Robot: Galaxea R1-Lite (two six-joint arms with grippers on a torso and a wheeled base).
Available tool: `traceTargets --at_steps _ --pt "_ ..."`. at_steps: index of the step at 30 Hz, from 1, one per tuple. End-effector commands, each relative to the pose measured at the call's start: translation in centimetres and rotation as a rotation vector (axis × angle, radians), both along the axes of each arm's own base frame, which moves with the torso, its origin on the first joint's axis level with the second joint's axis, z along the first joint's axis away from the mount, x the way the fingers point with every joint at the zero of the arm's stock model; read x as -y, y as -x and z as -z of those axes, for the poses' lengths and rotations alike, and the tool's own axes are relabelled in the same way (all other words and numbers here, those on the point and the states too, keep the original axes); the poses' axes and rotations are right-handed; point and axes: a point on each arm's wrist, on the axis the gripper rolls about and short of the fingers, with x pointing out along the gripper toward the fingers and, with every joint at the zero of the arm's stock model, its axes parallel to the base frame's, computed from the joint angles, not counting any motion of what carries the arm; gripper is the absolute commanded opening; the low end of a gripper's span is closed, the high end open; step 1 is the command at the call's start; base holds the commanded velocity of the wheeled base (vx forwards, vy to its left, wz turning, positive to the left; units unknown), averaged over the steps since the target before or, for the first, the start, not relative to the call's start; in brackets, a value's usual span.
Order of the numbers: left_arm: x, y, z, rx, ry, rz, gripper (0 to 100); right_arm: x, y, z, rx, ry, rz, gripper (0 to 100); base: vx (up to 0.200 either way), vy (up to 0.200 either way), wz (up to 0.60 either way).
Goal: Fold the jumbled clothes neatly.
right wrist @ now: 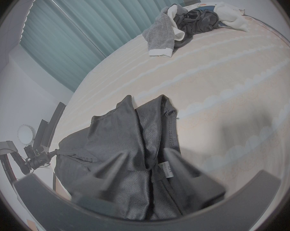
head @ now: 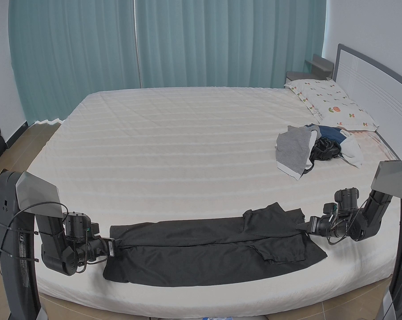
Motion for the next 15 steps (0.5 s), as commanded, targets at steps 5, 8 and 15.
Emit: traceTargets --at_steps 5,8,15 --pt "-0.1 0.5 -1.8 0.038 0.007 -0.002 100 0.5 -0.1 -1.4 0.035 -0.010 0.020 100 0.000 0.000 0.00" --pt "-0.4 0.4 -2.8 0.067 0.011 -0.012 100 0.7 -0.2 -1.9 0.035 -0.048 0.053 100 0.000 0.000 0.00" --pt "-1.5 -1.2 -4.8 0.155 0.093 -0.093 100 0.4 -0.8 -2.4 0.043 -0.128 0.114 100 0.000 0.000 0.00"
